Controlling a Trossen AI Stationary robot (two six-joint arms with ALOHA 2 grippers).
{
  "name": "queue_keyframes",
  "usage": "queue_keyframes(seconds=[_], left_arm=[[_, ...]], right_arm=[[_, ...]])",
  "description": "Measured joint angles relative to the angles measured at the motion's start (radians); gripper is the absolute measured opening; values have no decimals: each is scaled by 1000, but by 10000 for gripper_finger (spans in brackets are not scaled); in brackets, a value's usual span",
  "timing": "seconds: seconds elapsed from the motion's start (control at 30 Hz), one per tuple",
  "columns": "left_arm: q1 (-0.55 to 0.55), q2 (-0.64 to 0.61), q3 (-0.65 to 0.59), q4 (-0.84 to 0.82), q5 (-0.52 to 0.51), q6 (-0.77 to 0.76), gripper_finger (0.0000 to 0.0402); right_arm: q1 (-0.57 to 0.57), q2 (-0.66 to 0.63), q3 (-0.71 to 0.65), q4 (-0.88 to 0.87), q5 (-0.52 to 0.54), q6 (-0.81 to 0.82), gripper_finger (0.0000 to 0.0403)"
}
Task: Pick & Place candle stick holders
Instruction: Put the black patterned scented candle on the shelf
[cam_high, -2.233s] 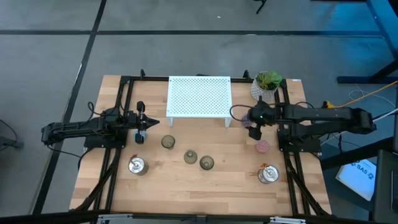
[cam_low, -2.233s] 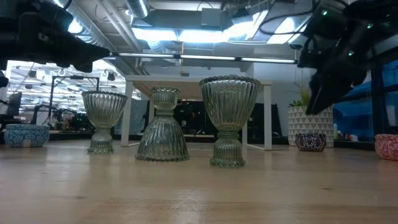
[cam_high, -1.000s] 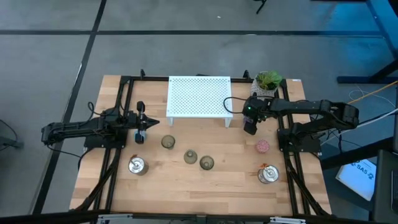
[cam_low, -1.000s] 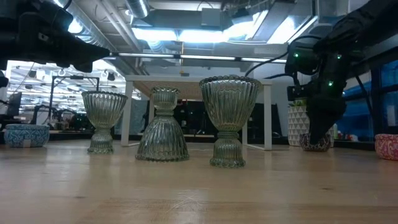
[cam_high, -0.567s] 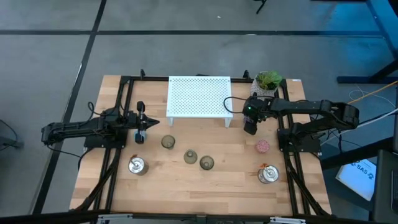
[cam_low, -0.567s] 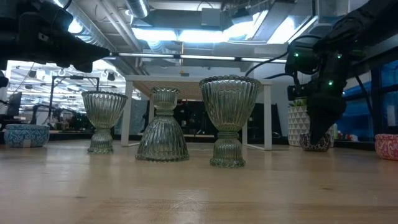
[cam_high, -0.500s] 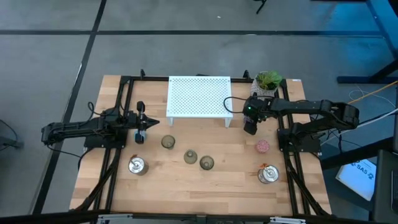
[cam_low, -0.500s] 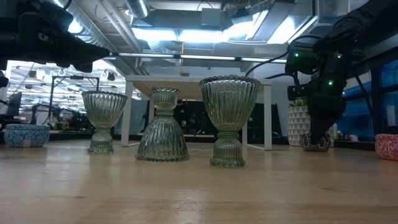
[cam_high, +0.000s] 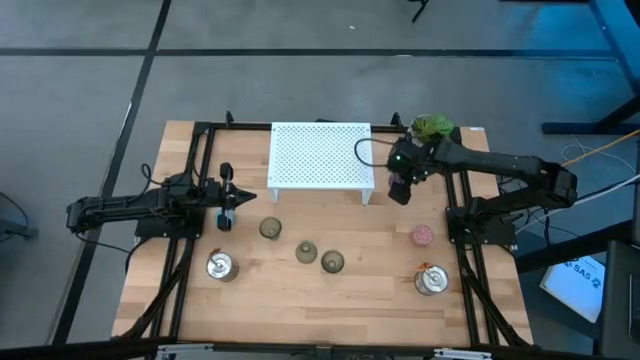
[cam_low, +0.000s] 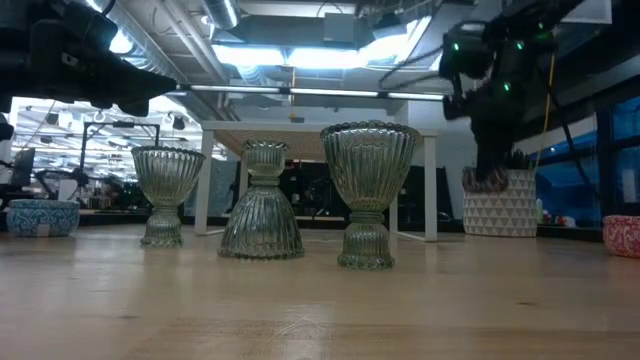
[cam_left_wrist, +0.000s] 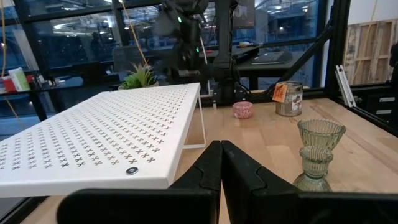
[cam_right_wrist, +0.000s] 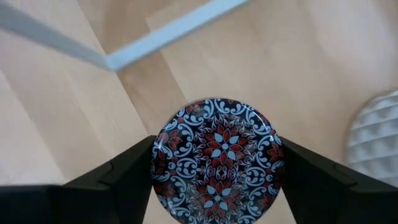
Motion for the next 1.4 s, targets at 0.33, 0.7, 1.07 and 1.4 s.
queue_keyframes(seconds=[0.33, 0.7, 1.07, 1.4], left_arm=[[0, 0, 0, 0, 0, 0, 2], [0, 0, 0, 0, 0, 0, 2], [0, 0, 0, 0, 0, 0, 2], [0, 0, 0, 0, 0, 0, 2]], right_arm=[[-71, -1, 261, -175, 2, -81, 288], [-134, 20, 397, -131, 3, -115, 288], [-132, 216, 584, -127, -2, -140, 293], [-132, 408, 741, -113, -54, -181, 294]])
